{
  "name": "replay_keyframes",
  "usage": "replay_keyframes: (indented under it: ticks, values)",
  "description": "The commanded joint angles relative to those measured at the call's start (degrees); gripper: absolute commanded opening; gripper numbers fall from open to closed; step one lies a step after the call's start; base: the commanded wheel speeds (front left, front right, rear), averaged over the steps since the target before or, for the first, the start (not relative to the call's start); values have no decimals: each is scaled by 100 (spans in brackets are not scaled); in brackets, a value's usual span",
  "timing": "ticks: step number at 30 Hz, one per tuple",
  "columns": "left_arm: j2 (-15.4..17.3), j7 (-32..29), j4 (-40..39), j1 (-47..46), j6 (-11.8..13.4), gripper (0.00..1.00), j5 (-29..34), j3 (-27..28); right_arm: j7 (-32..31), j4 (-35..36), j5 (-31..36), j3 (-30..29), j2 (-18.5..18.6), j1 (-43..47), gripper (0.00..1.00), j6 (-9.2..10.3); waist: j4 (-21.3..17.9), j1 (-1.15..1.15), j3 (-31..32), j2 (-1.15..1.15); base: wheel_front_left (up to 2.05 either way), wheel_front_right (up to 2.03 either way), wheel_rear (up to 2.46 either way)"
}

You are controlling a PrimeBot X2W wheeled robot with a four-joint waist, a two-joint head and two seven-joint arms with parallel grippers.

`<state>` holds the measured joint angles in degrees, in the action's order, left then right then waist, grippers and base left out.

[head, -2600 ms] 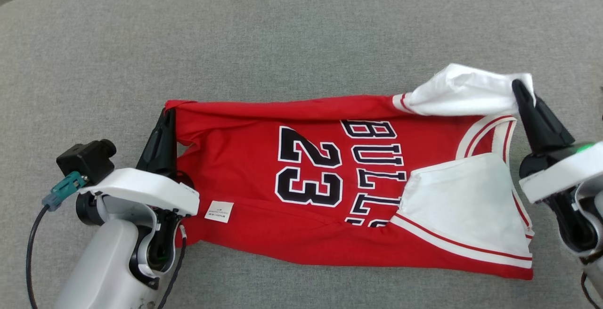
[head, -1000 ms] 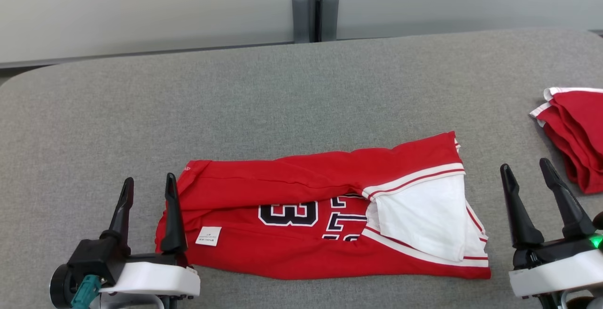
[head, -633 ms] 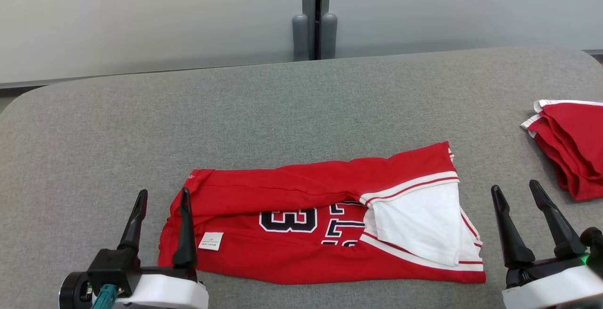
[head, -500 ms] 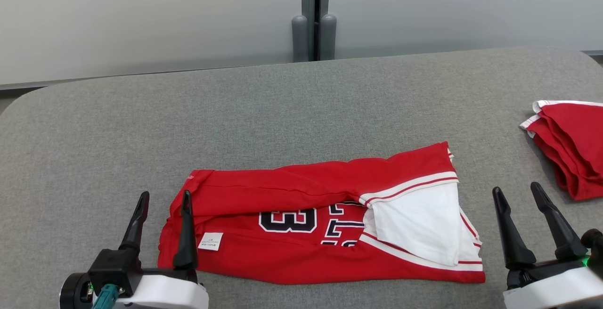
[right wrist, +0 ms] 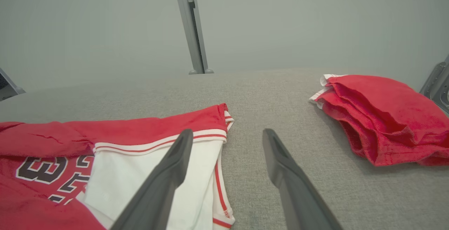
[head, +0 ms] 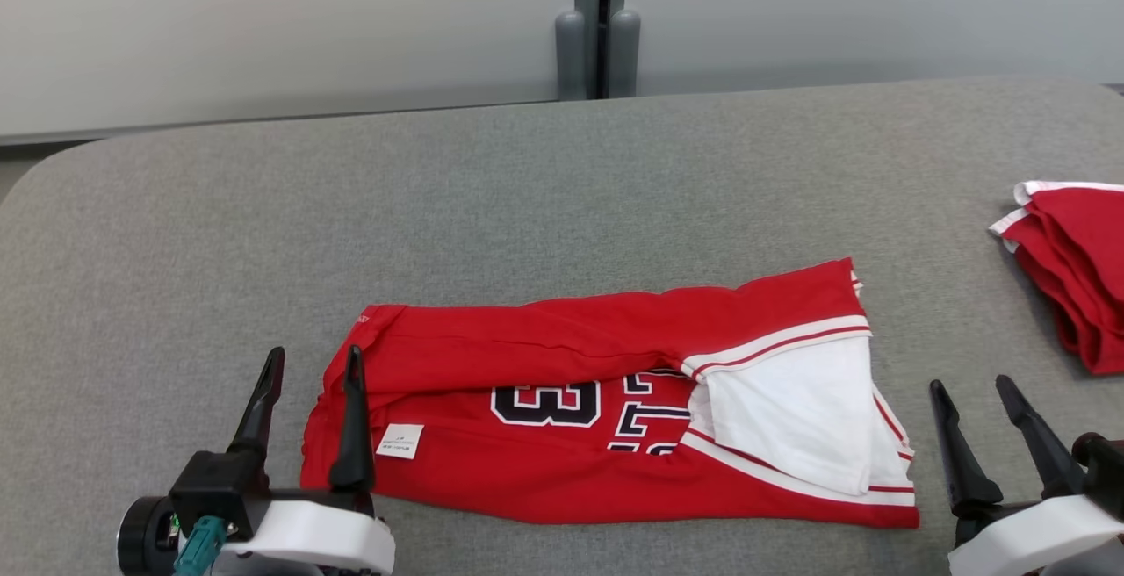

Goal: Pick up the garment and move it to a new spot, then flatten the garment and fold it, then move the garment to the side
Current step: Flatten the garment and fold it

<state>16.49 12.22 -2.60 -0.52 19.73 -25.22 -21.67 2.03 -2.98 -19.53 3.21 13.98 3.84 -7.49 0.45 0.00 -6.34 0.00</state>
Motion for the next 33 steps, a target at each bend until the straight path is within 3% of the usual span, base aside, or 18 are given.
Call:
replay_keyframes:
  ticks: [1, 12, 17, 18, 19, 20, 24, 33]
  values:
    - [-7, 19, 8, -180, -24, 100, 30, -27, 71, -411, -109, 65, 49, -221, 100, 0, 112, 0, -152, 0, 0, 0, 0]
    - [-204, 145, 215, -609, -155, 100, 58, -120, 194, -2397, -577, 673, 0, -1174, 100, 0, 420, 0, -567, 0, 0, 0, 0]
    - [-268, 205, 322, -715, -206, 100, 55, -99, -411, -3189, -865, 1026, -69, -1266, 100, 7, 487, 0, -647, 0, 0, 0, 0]
    - [-274, 211, 339, -727, -210, 100, 58, -81, -467, -3213, -932, 1110, -82, -1284, 49, 4, 491, 0, -657, 0, 0, 0, 0]
    - [-281, 227, 352, -727, -216, 100, 54, -66, -527, -3236, -989, 1190, -64, -1285, 8, 4, 490, 0, -662, 0, 0, 0, 0]
    - [-281, 238, 366, -718, -219, 100, 49, -45, -582, -3241, -1063, 1260, -62, -1265, 0, 1, 485, 0, -665, 0, 0, 0, 0]
    - [-269, 251, 373, -682, -203, 100, 65, 32, -292, -3030, -1199, 1309, 166, -1255, 0, 8, 418, 0, -667, 0, 0, 0, 0]
    - [-266, 280, 349, -727, -233, 100, 120, 51, 355, -2858, -1326, 828, 722, -1216, 0, 25, 284, 0, -647, 0, 0, 0, 0]
